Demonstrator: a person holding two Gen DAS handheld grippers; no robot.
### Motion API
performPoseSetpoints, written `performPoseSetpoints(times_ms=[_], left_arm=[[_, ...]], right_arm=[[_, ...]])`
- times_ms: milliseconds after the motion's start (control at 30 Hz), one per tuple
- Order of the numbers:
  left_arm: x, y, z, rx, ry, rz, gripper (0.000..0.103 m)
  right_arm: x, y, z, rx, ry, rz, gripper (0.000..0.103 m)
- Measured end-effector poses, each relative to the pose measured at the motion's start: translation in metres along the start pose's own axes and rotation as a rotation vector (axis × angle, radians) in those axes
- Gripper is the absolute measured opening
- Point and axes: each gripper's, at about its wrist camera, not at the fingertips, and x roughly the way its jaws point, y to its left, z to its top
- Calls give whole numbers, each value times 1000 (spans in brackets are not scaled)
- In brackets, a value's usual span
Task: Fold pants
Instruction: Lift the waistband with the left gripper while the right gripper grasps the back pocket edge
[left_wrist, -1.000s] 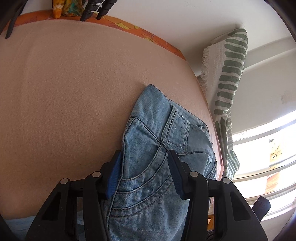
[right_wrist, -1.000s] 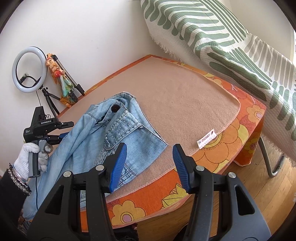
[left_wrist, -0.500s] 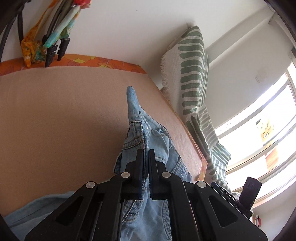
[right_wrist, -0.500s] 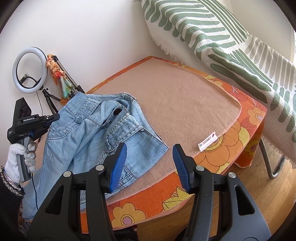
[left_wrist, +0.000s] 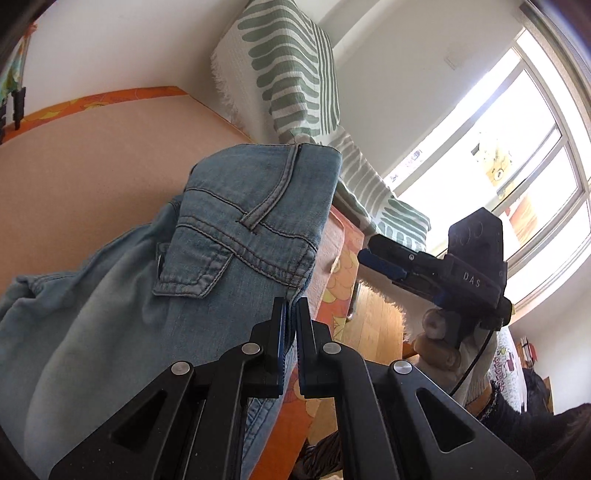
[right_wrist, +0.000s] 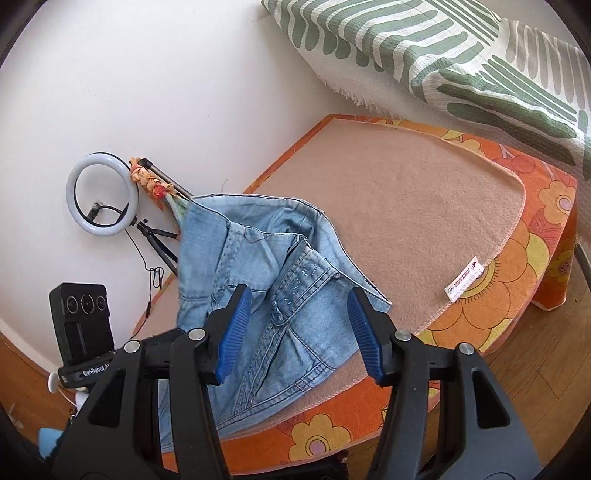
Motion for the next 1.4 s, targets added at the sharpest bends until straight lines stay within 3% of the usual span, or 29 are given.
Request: performPoseSetpoints(times_ms=[200,300,467,600,700,767,867,967,1067,1233,1333,1400], left_arm=[[40,-7,-14,39,89,48,3],[51,-8,-18,35,106,49,3],[49,-14,-20,39,93,54,3],[53,-18,-27,33,141,61,5],[49,-24,-32,23,145,40,11],[38,-26,-34,13,129,35,11],[6,-25,-37,-7,78,31,12],[-40,-18,-42,-22,-4,84,12],[-90,-3,-54,-56,-72,154,19],[-137,14,-89,-95,-91,267,21],[-141,23,-111,-132,-71,296,21],[-139,25,-123,-154,-69,303,21]], right_arm=[[12,-26,7,129,52,67,60],[23,-35,8,160,89,46,60],[41,-40,12,145,134,-63,60],[50,-43,9,146,163,-52,60],[57,-36,6,89,186,-65,33],[60,-31,5,49,192,-98,12],[58,-23,8,-13,171,-118,10],[57,-17,10,-70,153,-160,9],[58,-12,9,-110,152,-185,8],[59,-11,9,-128,150,-223,8],[67,-10,4,-183,171,-382,8],[62,-2,5,-224,139,-441,8]])
